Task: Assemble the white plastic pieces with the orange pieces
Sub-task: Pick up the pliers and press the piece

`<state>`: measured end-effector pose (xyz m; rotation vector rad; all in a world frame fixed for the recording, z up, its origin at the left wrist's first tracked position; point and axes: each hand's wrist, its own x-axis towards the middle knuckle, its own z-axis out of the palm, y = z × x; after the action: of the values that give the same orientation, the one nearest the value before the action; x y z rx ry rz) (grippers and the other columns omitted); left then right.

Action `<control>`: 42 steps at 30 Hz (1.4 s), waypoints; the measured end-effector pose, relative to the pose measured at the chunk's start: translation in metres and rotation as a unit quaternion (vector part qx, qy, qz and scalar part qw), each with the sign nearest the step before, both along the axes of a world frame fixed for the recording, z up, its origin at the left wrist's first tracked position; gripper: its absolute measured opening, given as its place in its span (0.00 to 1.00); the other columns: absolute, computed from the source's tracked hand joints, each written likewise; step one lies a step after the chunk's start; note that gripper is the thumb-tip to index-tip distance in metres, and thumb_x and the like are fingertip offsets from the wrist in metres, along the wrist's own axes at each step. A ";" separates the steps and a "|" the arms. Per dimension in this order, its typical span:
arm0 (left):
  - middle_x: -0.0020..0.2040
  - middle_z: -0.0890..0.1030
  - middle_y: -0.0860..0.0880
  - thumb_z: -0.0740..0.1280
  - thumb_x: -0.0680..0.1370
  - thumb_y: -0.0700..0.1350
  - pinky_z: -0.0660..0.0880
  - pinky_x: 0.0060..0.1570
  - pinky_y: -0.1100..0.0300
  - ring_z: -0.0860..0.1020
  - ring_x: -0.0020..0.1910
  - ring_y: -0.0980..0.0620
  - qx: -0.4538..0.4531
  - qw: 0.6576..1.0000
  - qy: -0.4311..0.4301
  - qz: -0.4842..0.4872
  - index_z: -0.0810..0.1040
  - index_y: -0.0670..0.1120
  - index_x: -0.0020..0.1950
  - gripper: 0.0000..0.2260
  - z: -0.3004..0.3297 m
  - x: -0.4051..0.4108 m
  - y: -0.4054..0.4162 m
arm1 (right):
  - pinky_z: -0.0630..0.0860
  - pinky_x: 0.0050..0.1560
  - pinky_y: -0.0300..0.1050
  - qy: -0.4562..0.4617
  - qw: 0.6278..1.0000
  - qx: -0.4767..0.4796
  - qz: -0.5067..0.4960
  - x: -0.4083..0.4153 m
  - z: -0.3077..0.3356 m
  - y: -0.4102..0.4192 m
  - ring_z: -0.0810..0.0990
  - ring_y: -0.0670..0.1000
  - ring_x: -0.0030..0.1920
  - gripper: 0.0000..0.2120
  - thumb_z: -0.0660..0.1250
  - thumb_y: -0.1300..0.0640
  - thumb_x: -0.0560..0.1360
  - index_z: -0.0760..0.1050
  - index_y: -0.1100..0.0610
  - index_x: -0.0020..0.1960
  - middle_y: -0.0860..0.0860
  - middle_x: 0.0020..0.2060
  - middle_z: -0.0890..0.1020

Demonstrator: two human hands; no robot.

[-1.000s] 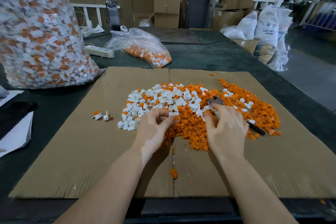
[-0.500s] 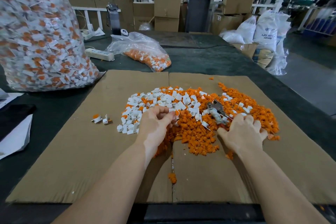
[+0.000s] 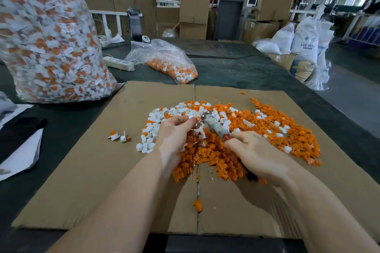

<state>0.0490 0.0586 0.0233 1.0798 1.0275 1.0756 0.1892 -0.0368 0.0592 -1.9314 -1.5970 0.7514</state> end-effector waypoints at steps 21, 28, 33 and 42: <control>0.34 0.77 0.48 0.67 0.77 0.40 0.63 0.19 0.70 0.66 0.23 0.59 -0.039 0.996 0.034 0.066 0.79 0.37 0.50 0.07 -0.005 0.002 0.000 | 0.62 0.32 0.37 -0.030 0.998 -0.004 0.046 -0.019 -0.009 0.003 0.68 0.44 0.31 0.14 0.55 0.42 0.78 0.66 0.51 0.41 0.47 0.33 0.70; 0.37 0.78 0.45 0.67 0.77 0.40 0.62 0.18 0.69 0.66 0.20 0.59 -0.058 0.996 0.013 0.063 0.78 0.36 0.51 0.08 -0.006 0.002 -0.002 | 0.63 0.31 0.35 -0.066 0.996 0.050 0.009 -0.022 -0.018 0.006 0.67 0.43 0.33 0.13 0.57 0.44 0.78 0.63 0.49 0.39 0.46 0.35 0.70; 0.34 0.78 0.48 0.67 0.77 0.41 0.62 0.19 0.68 0.66 0.21 0.59 -0.057 0.996 -0.002 0.064 0.77 0.40 0.46 0.04 -0.006 0.000 0.000 | 0.61 0.32 0.35 -0.028 0.995 0.095 -0.023 -0.020 -0.026 0.004 0.68 0.42 0.35 0.11 0.61 0.41 0.75 0.70 0.49 0.44 0.44 0.36 0.69; 0.33 0.75 0.46 0.68 0.76 0.39 0.71 0.24 0.65 0.72 0.23 0.57 -0.098 0.991 -0.078 0.046 0.76 0.38 0.55 0.09 -0.011 -0.019 0.000 | 0.70 0.44 0.44 -0.093 0.965 0.155 -0.190 0.022 -0.039 0.006 0.73 0.50 0.47 0.20 0.65 0.42 0.74 0.73 0.54 0.58 0.51 0.48 0.73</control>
<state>0.0305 0.0585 0.0119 0.7838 1.0410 1.0911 0.2108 -0.0309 0.0203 -2.0254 -1.2904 0.1555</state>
